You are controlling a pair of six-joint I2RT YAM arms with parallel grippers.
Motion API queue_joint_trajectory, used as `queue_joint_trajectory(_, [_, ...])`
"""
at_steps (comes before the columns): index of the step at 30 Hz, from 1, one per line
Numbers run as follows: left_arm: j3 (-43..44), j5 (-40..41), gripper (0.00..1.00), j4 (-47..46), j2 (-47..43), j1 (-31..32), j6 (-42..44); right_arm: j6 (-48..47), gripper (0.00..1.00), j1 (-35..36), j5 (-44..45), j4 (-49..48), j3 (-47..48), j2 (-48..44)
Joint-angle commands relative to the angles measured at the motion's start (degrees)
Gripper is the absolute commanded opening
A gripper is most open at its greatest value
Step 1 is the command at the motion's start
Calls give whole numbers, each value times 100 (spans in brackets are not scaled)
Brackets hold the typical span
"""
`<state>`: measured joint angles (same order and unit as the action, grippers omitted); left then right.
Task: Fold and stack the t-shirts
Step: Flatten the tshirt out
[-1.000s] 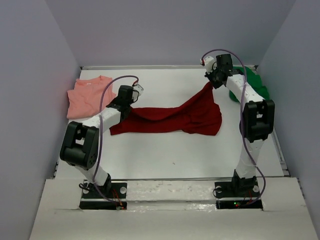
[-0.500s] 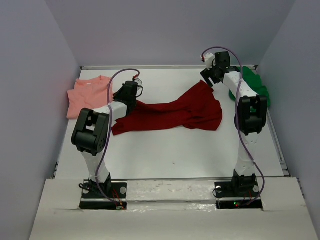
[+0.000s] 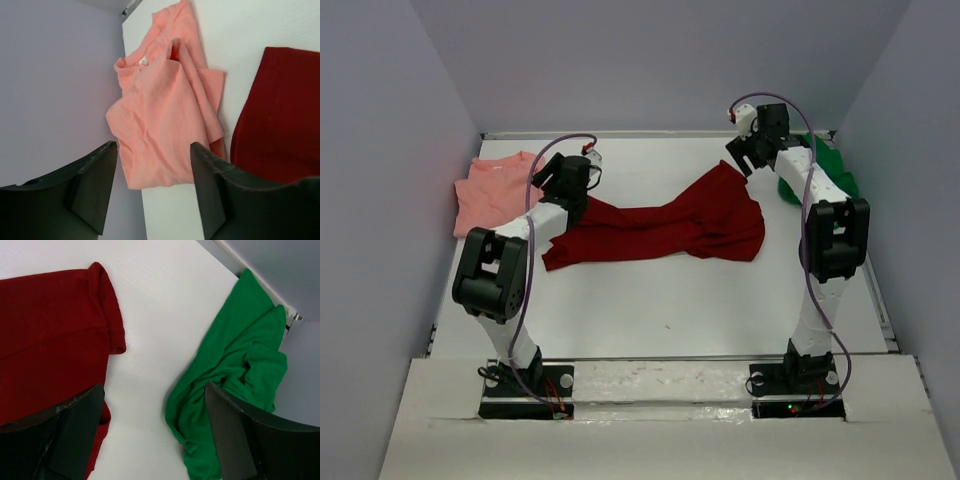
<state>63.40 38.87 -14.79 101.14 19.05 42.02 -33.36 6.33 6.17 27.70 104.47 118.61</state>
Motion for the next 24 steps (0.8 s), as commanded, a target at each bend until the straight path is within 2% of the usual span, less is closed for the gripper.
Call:
queue_joint_trajectory(1, [200,-1018,67,923,-875,-24,-238,111,86,-87,129,-292,-207,-435])
queue_joint_trajectory(6, [-99,-1917,65,1469,-1570,-33,7,137,86,-88,138,-292,-313,-549])
queue_joint_trajectory(9, [-249,-2401,60,1986,-1773,-24,254,111,86,-88,182,-292,-348,-567])
queue_joint_trajectory(16, [-310,-3367,56,2533,-1572,-112,622,93,86,-88,253,-283,-444,-584])
queue_joint_trajectory(24, [-161,-3597,52,2788,-1062,-112,878,58,86,-88,297,-283,-559,-567])
